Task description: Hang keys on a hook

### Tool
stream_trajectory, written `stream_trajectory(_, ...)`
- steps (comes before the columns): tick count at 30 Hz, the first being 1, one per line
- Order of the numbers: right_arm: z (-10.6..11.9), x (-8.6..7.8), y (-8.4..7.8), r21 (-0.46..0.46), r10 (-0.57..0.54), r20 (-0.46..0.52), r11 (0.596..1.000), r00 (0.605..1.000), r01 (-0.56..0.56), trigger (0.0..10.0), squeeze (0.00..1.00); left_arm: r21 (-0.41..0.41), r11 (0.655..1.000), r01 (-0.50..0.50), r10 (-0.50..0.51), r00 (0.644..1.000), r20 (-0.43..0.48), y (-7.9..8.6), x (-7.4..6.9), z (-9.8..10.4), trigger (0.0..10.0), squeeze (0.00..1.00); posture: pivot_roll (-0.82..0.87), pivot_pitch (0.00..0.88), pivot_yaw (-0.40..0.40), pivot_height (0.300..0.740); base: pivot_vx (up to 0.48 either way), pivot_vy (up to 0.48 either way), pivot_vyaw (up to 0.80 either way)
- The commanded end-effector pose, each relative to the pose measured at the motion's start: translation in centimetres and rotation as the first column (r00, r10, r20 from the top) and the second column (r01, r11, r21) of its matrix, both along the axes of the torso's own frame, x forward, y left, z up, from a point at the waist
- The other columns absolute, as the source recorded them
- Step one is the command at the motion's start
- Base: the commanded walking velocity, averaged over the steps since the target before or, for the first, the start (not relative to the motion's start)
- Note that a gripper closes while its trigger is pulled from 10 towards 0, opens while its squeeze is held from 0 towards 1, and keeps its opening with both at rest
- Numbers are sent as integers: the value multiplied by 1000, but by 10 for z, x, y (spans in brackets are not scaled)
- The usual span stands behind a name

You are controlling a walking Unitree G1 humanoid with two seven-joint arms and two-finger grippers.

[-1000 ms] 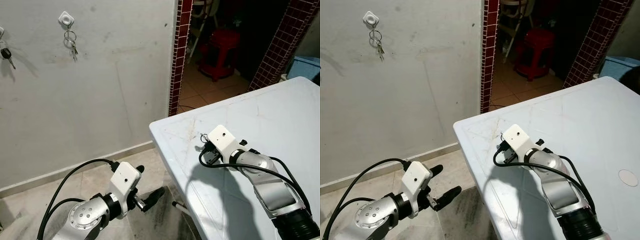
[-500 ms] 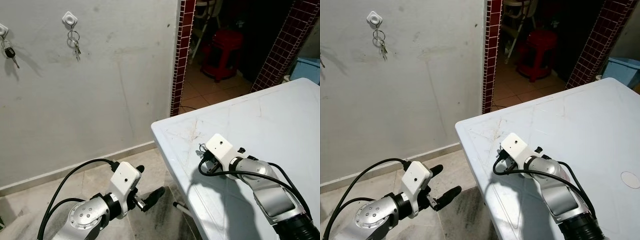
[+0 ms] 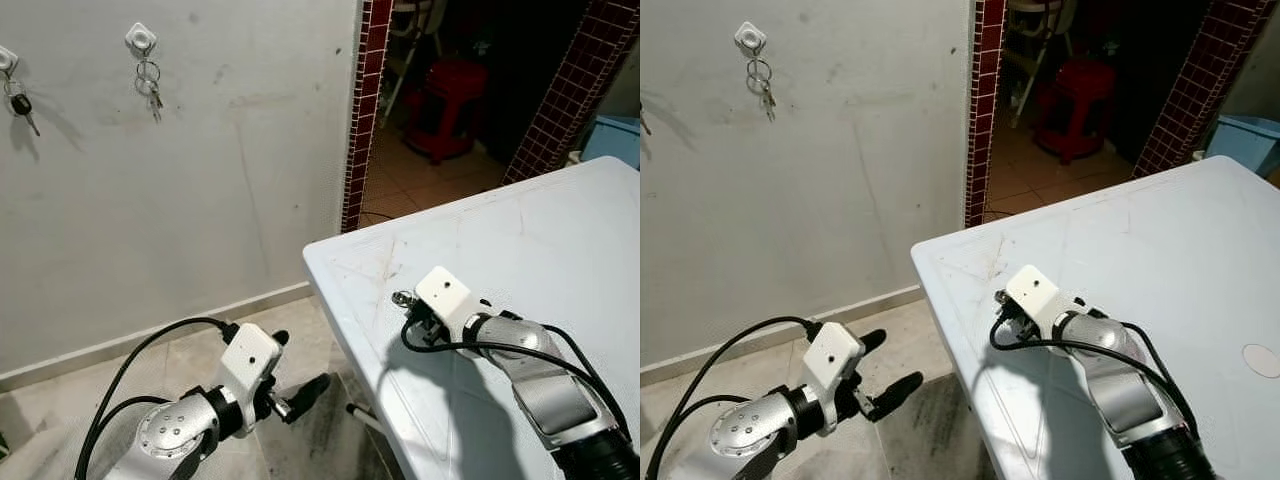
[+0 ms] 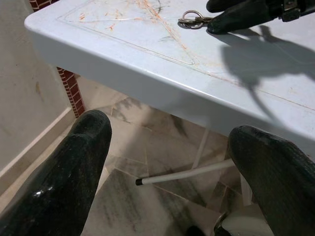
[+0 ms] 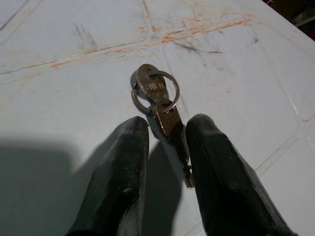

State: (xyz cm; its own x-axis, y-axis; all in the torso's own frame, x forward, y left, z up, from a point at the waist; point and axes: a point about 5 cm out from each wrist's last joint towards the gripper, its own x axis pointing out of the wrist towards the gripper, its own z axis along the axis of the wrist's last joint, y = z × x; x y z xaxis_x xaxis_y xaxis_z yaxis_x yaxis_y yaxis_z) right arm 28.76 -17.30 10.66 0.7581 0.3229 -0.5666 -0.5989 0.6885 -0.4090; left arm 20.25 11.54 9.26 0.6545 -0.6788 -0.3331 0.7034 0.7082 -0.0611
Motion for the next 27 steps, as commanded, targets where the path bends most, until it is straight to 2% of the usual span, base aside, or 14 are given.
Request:
stream_trajectory(1, -2, -3, -4, 1, -7, -24, 1000, 1000, 7, 10000, 0, 6, 1000, -9, 9, 1000, 1, 4, 1, 1, 10000, 0, 66, 26, 0, 740, 0, 0, 0)
stream_trajectory(5, -4, -4, -3, 14, -8, -36, 1000, 999, 8, 10000, 0, -38, 999, -21, 22, 1000, 11, 3, 5, 12, 10000, 0, 68, 24, -1, 740, 0, 0, 0)
stream_trajectory(8, -6, -3, -2, 20, -7, -43, 1000, 999, 8, 10000, 0, -38, 999, 11, -10, 1000, 20, -2, 1, 13, 10000, 0, 70, 22, 1, 740, 0, 0, 0)
stream_trajectory(14, -8, -3, -1, 33, -9, -55, 999, 998, 11, 10000, 0, -49, 999, 7, -6, 1000, 24, -4, 1, 13, 10000, 0, 70, 22, 1, 740, 0, 0, 0)
stream_trajectory(15, -8, -4, 0, 36, -5, -61, 999, 998, 7, 9137, 0, -49, 999, 6, -5, 1000, 23, -4, 1, 13, 10000, 0, 70, 22, 1, 740, 0, 0, 0)
stream_trajectory(16, -9, -5, 0, 38, -3, -65, 999, 998, 6, 3882, 0, -49, 999, 5, -4, 1000, 24, -4, 1, 13, 10000, 0, 70, 22, 1, 740, 0, 0, 0)
stream_trajectory(17, -9, -5, 0, 40, -2, -67, 999, 998, 5, 3882, 0, -49, 999, 4, -3, 1000, 24, -4, 1, 13, 10000, 0, 70, 22, 1, 740, 0, 0, 0)
stream_trajectory(18, -12, -6, -1, 54, -15, -87, 998, 996, 20, 0, 0, -50, 999, -1, 3, 1000, 29, -4, 2, 14, 10000, 0, 70, 22, 0, 740, 0, 0, 0)
stream_trajectory(20, -14, -7, -1, 62, -20, -101, 998, 995, 26, 0, 0, -49, 999, -2, 4, 999, 32, -3, 2, 15, 10000, 0, 70, 22, 0, 740, 0, 0, 0)
stream_trajectory(27, -27, -11, -1, 183, -79, -206, 976, 975, 117, 0, 0, -43, 999, -6, 8, 999, 34, -3, 1, 14, 10000, 0, 77, 21, 1, 740, 0, 0, 0)
